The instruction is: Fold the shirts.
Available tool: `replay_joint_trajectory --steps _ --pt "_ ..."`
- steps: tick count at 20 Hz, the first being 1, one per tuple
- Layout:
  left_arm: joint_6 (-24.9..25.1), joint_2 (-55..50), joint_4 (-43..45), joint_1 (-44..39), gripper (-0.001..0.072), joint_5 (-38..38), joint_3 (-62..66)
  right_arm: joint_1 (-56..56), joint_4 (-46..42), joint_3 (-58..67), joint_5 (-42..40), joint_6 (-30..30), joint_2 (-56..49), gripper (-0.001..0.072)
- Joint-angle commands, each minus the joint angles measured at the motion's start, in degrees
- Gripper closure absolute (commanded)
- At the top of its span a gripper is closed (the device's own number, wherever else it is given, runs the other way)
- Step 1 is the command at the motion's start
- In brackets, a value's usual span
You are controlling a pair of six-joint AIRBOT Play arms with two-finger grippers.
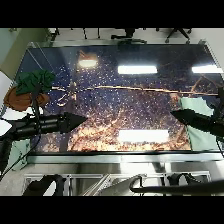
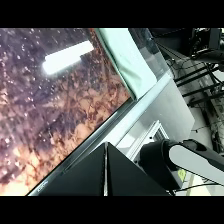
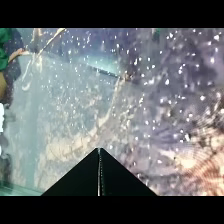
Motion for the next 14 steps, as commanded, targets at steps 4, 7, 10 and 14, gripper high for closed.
replay_joint_trajectory --steps 4,7,10,14 --pt "0.0 0.0 0.0 0.1 0.0692 0.0 0.0 0.0 0.0 0.0 0.0 0.0 0.0 0.0690" --pt "0.0 0.0 0.0 0.1 0.0692 0.2 0.0 0.0 0.0 0.0 0.0 0.0 0.0 0.0690" --pt "0.0 -0.2 2.7 0.1 0.0690 0.3 1.4 0.0 0.0 0.0 0.0 0.0 0.0 0.0690" --pt "-8.4 -3.6 22.5 0.1 0.0001 0.5 12.4 0.0 0.0 0.0 0.0 0.0 0.1 0.0690"
